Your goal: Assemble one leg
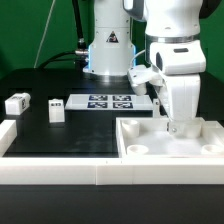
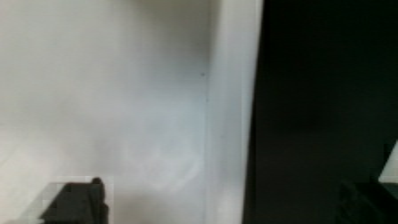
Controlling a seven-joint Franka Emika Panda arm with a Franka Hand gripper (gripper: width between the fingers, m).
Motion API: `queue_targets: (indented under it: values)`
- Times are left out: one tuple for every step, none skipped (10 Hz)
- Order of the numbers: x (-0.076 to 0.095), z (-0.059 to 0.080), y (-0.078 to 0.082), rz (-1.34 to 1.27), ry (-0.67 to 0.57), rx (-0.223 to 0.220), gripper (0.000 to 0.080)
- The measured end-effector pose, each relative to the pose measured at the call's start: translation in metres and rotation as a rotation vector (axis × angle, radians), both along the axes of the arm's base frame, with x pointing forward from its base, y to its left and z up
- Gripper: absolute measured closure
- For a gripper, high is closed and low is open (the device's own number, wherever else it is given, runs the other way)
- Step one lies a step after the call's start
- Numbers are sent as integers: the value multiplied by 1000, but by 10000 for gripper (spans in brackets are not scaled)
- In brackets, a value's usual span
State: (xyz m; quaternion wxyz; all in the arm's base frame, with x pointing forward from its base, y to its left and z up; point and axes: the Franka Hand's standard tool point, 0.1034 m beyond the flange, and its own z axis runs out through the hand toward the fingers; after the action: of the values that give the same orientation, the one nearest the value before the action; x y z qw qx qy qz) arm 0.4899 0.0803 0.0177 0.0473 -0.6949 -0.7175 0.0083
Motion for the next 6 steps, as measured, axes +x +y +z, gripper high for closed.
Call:
queue_targets:
  values:
    - [0, 1, 0, -1, -1, 0, 150]
    - [0, 9, 0, -24, -9, -6, 150]
    - [-3, 25, 2, -42, -22, -17, 150]
    - [-5, 41, 3, -45, -38, -24, 150]
    - [-8, 51, 2, -43, -42, -31, 150]
    - [-8, 56, 2, -48, -37, -37, 150]
